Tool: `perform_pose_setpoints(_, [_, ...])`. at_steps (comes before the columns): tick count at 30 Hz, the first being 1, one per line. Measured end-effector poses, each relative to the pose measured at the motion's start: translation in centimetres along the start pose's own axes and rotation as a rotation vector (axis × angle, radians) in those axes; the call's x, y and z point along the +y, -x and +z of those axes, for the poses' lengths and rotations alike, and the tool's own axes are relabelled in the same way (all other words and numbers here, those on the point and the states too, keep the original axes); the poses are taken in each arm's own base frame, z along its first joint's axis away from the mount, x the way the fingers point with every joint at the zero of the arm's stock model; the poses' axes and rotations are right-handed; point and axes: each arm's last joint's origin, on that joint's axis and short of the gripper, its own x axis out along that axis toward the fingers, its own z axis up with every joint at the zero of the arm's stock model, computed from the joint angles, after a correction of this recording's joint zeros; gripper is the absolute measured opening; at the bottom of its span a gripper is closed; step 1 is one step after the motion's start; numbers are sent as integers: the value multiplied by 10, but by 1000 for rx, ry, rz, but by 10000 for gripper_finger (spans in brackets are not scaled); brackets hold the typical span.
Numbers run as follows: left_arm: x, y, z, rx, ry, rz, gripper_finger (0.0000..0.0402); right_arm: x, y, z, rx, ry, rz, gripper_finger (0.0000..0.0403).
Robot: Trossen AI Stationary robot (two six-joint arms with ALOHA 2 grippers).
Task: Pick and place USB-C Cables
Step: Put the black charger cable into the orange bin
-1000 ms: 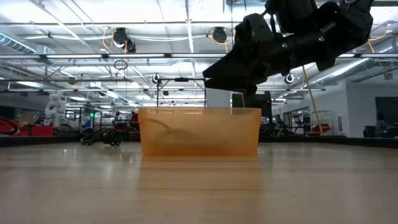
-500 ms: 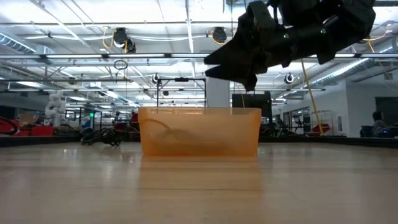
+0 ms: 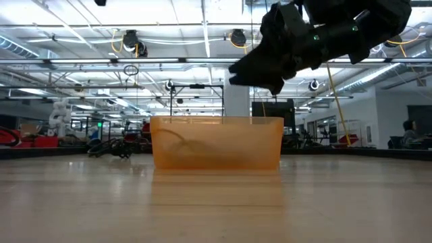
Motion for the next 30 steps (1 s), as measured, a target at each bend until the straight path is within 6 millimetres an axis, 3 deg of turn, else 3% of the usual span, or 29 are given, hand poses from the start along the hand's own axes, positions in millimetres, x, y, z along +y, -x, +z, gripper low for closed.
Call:
perform_pose_setpoints(12, [-2,-23,-9,60,-128,-9,42,-1,0,-6,62,6,-15,169])
perform_pose_setpoints(20, [-2,-42,-19,135,-8,-30,42,-1,0,-6,60,31,-14,169])
perform_pose_setpoints(30, [-11,-51,-19,89,-169,-145,42,-1,0,-6,63,29,-14,169])
